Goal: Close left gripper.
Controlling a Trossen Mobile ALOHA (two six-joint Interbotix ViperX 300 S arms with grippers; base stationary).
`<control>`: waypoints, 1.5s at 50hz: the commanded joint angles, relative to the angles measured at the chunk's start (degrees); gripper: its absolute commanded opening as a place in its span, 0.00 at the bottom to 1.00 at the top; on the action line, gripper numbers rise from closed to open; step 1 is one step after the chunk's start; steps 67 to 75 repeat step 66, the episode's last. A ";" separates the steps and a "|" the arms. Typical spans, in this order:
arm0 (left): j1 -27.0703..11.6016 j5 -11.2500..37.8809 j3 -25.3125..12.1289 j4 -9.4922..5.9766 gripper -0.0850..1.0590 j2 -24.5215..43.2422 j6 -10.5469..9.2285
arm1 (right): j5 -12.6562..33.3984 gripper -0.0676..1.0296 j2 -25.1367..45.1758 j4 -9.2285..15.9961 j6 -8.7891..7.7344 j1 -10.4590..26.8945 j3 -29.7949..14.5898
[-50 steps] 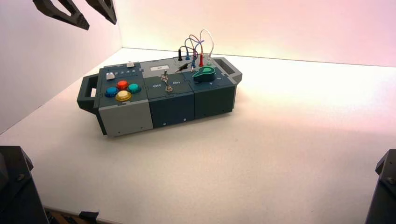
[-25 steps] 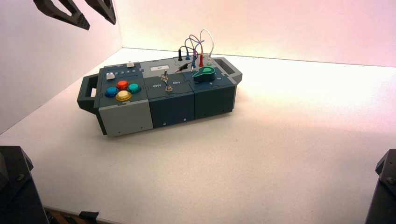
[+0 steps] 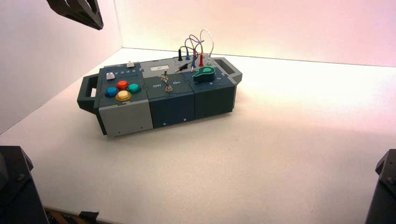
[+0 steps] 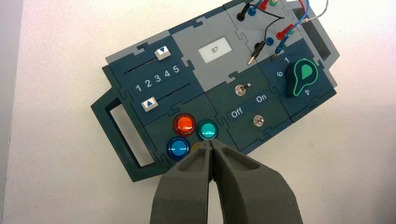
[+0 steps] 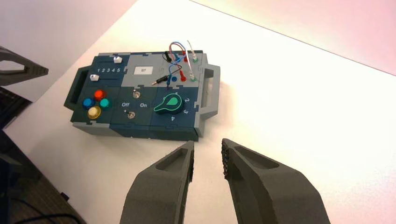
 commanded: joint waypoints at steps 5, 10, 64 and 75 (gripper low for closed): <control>-0.35 -0.26 -0.79 -0.18 0.05 -0.18 0.26 | -0.18 0.37 0.26 0.09 -0.09 -0.09 -1.41; -0.26 0.09 -0.97 -0.18 0.05 -0.18 0.26 | -0.18 0.37 0.26 0.09 -0.09 -0.09 -1.67; -0.26 -0.26 -0.79 -0.18 0.05 1.58 0.18 | -0.26 0.37 0.26 -1.14 -0.26 -0.09 -1.32; -0.35 -0.26 -0.79 -0.18 0.05 1.58 0.18 | -0.26 0.37 0.26 -1.14 -0.26 -0.09 -1.32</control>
